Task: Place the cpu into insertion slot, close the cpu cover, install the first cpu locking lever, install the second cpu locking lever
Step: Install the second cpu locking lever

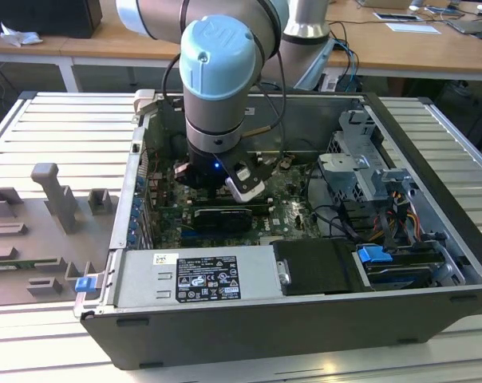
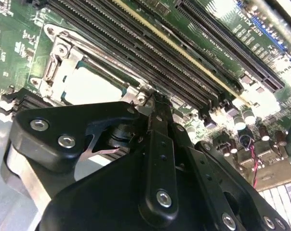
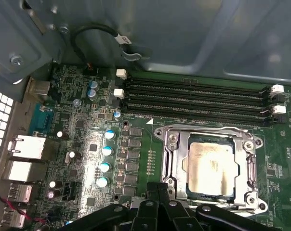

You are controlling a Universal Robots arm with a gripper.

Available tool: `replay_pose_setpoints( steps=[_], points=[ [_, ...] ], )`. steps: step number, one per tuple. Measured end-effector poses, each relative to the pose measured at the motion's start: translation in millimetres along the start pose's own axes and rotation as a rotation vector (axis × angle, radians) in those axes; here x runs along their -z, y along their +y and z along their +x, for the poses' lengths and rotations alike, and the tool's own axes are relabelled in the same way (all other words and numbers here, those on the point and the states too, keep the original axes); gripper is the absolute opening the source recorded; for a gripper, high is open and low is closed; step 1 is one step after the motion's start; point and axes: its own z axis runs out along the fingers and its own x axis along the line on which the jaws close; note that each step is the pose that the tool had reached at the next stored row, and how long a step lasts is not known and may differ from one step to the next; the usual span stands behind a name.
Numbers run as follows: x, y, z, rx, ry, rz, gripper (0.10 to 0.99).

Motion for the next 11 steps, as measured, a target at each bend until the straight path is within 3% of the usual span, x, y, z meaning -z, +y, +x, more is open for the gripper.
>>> replay_pose_setpoints(
  steps=[5,11],
  points=[
    [15.0,4.3,-0.4,0.000,0.0000,0.000,0.106],
    [19.9,6.5,-0.6,0.000,-0.0001,0.000,0.106]
  ],
)
